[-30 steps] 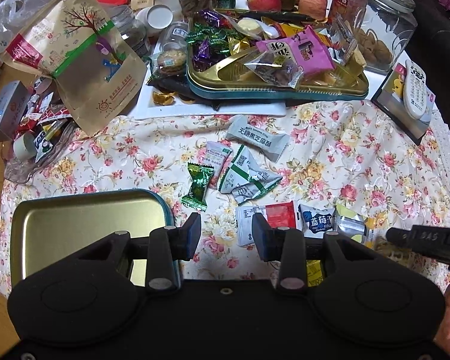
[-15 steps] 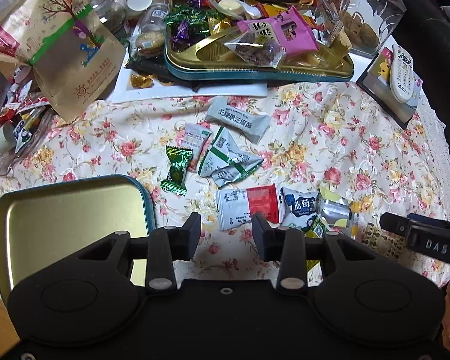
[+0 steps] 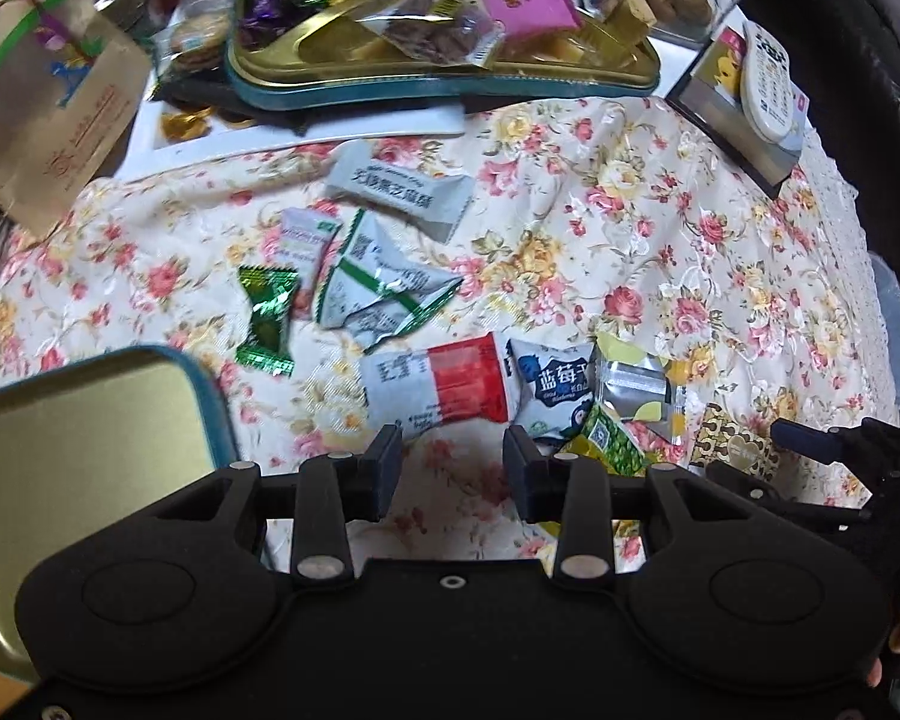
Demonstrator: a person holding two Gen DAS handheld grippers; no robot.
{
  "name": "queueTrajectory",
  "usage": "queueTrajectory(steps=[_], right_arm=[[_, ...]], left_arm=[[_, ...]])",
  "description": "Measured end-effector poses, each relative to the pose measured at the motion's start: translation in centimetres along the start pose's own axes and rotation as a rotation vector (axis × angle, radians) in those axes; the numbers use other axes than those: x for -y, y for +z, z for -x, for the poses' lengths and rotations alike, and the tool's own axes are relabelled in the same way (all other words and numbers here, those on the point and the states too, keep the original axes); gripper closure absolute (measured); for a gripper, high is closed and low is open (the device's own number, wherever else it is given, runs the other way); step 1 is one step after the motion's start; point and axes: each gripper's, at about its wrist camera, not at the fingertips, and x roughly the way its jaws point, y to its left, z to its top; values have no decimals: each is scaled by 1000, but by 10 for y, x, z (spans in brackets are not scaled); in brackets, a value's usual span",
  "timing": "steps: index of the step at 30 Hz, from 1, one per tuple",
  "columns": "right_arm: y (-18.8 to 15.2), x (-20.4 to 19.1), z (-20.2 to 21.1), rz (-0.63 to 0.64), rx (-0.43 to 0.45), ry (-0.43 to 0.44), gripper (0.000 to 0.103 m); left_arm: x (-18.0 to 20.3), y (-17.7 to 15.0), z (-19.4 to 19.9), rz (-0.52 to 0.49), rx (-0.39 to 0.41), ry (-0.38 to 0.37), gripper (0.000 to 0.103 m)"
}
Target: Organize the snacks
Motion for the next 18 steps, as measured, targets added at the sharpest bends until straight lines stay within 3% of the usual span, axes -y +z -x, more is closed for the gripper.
queueTrajectory(steps=[5, 9, 11, 13, 15, 18], right_arm=[[-4, -9, -4, 19, 10, -33, 46], [-1, -7, -2, -10, -3, -22, 65], [2, -1, 0, -57, -32, -8, 66], [4, 8, 2, -122, -38, 8, 84], [6, 17, 6, -194, -55, 37, 93], [9, 36, 10, -331, -78, 115, 95]], left_arm=[[12, 6, -13, -79, 13, 28, 57], [14, 7, -22, -133, 32, 63, 57], [11, 7, -27, -138, 20, 75, 57], [9, 6, -31, -131, 5, 81, 57], [8, 4, -34, -120, -5, 81, 57], [12, -1, -31, -123, -6, 67, 57]])
